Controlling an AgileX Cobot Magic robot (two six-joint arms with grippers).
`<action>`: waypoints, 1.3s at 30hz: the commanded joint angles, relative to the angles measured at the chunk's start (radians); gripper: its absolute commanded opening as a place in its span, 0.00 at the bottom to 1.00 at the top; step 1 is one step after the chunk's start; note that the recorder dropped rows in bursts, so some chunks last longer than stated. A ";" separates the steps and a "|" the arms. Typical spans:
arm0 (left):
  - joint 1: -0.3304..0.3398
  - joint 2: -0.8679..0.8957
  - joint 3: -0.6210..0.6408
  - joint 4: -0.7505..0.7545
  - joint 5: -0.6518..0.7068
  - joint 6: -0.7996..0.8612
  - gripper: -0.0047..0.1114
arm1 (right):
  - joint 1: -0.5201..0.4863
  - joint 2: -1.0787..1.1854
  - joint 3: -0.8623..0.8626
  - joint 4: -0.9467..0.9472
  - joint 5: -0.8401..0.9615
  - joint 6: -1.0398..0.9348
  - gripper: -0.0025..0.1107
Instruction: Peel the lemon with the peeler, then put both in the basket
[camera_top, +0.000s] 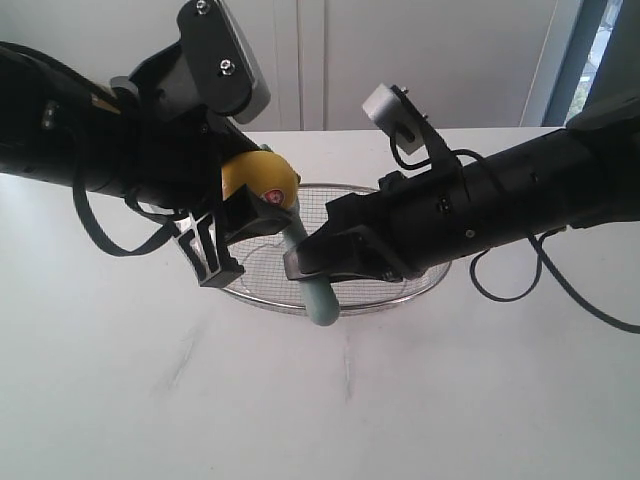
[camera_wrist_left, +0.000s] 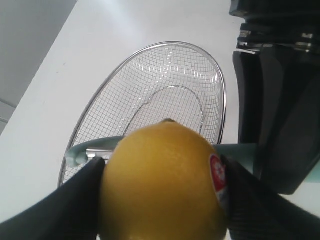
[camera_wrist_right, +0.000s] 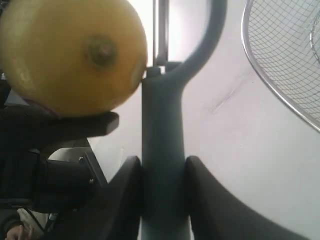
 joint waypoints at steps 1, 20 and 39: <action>-0.007 -0.005 0.001 -0.015 -0.003 0.003 0.04 | 0.000 -0.018 0.004 0.008 0.009 -0.017 0.02; -0.007 -0.005 0.001 0.027 -0.005 0.003 0.04 | 0.000 -0.017 0.004 -0.037 -0.058 0.004 0.02; -0.007 -0.005 0.001 0.052 -0.005 0.000 0.04 | -0.001 -0.054 0.004 -0.049 -0.024 0.028 0.02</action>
